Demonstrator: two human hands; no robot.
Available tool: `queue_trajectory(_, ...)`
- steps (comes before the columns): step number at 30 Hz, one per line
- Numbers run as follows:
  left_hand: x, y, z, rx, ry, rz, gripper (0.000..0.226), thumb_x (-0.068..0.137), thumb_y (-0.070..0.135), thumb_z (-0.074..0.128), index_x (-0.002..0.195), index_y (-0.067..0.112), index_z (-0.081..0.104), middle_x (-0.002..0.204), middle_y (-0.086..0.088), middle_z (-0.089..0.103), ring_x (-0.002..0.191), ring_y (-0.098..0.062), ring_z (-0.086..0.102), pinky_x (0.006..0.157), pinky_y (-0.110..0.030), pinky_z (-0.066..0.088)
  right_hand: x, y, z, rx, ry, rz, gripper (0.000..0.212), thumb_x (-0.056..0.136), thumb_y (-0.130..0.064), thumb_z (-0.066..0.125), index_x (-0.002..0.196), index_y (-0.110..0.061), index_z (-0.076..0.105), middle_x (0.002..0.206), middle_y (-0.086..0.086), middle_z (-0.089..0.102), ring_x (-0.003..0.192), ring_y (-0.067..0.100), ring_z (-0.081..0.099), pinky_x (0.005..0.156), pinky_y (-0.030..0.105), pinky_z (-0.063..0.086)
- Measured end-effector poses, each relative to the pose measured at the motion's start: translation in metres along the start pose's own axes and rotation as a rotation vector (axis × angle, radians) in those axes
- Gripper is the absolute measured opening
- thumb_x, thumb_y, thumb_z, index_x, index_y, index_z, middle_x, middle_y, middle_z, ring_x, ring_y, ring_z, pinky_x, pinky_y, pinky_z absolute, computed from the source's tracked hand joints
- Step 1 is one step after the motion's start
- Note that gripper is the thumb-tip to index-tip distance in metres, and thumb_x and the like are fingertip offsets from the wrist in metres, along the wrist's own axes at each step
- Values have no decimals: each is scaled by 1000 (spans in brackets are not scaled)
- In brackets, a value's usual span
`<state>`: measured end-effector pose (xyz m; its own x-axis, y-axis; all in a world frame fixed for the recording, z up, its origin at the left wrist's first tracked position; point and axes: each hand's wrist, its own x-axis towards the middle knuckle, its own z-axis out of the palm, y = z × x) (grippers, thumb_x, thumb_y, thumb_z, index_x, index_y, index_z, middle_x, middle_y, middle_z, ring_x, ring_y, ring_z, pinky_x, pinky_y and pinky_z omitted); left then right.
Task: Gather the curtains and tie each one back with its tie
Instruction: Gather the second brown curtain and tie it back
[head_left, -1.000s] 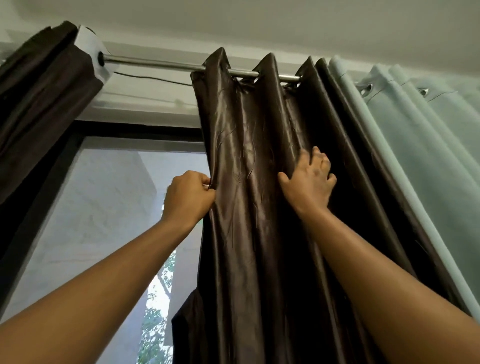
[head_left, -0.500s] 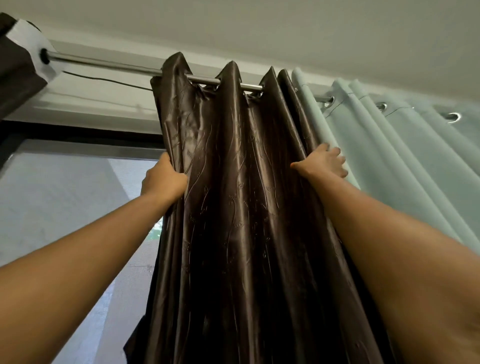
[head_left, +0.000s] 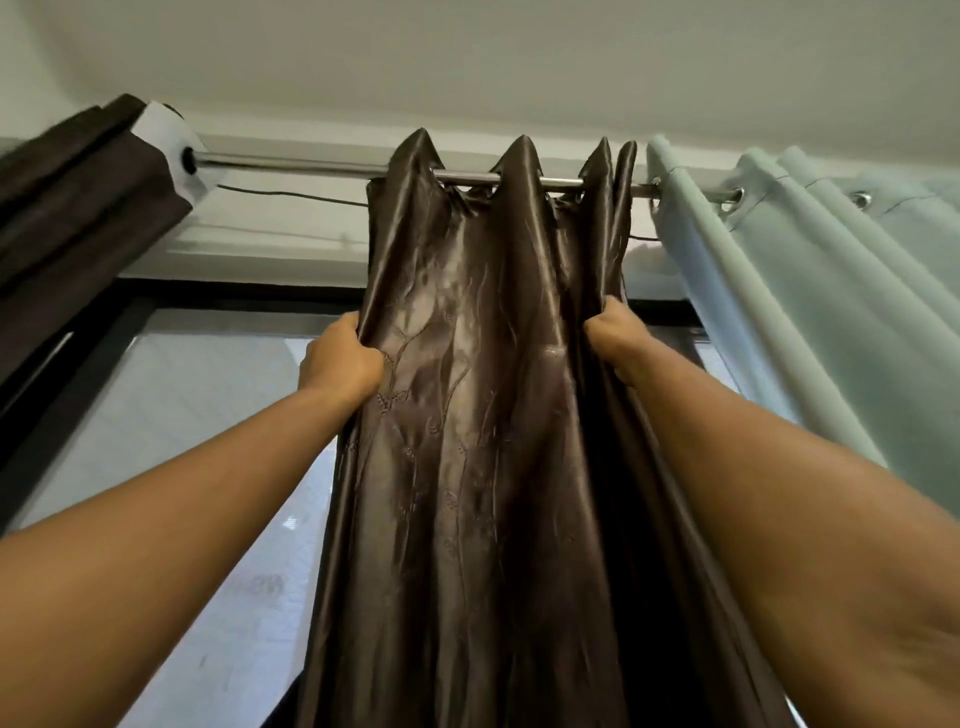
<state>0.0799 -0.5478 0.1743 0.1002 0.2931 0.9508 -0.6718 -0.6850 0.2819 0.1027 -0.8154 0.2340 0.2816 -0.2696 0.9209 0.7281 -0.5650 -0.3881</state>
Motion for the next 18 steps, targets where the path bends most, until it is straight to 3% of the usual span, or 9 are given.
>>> queue_trajectory(4,18,-14,-20,32,-39,2,47,87,2,50,128,23,56,109,-9,64,99,-33,57,86,-40,49,-16,-67,59,4,-129,-217,36,87,-23,55,121,-11,55,127,15,57,116,30,53,97,29,40)
queue_trajectory(8,26,-25,-31,-53,-79,-4,31,85,3,50,107,20,65,93,-6,66,81,-25,59,63,-31,45,-40,-119,116,13,-310,-331,35,91,-21,54,125,-11,55,129,15,56,118,31,52,104,39,41)
queue_trajectory(10,24,-26,-33,-131,-97,-8,23,86,5,51,96,18,66,88,-8,66,81,-27,62,59,-30,45,-50,-123,127,-34,-376,-334,33,94,-14,49,125,-6,55,128,19,56,118,33,51,102,39,41)
queue_trajectory(15,14,-22,-30,-282,-180,-85,20,85,9,50,92,22,65,95,-16,69,91,-36,65,87,-49,54,-57,-105,113,-208,-295,-196,41,92,-19,47,129,-2,48,132,21,50,120,36,48,101,39,41)
queue_trajectory(18,9,-20,-26,-351,-221,-72,24,94,31,50,110,23,66,105,-8,69,98,-29,65,91,-46,52,-66,-94,98,-147,-134,-122,53,87,-32,45,133,-7,38,132,18,49,117,37,49,93,40,43)
